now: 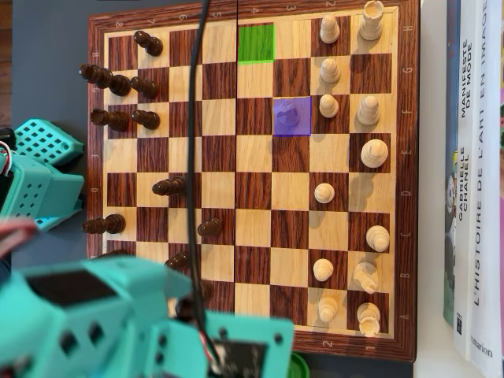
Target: Play chess
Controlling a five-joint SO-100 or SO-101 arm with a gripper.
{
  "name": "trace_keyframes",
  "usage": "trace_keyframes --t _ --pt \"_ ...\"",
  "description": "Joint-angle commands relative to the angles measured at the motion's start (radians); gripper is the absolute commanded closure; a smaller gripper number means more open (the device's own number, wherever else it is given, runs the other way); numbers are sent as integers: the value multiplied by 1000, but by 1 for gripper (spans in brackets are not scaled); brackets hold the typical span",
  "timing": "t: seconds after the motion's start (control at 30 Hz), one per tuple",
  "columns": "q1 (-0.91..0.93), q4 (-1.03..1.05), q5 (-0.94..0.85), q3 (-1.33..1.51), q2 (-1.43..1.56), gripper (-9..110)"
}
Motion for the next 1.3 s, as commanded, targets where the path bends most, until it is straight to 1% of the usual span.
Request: trace_keyframes --t 0.0,0.27,0.57,0.73,1.2,1.27 --pt "43 -11 -32 -120 -63 98" --pt "103 -11 -98 -357 -319 98" --pt "141 -11 -140 -512 -468 98" --pt "156 -11 -140 -557 -509 98" --pt "152 -11 -135 -560 -518 97" --pt "152 -11 -137 -560 -518 96"
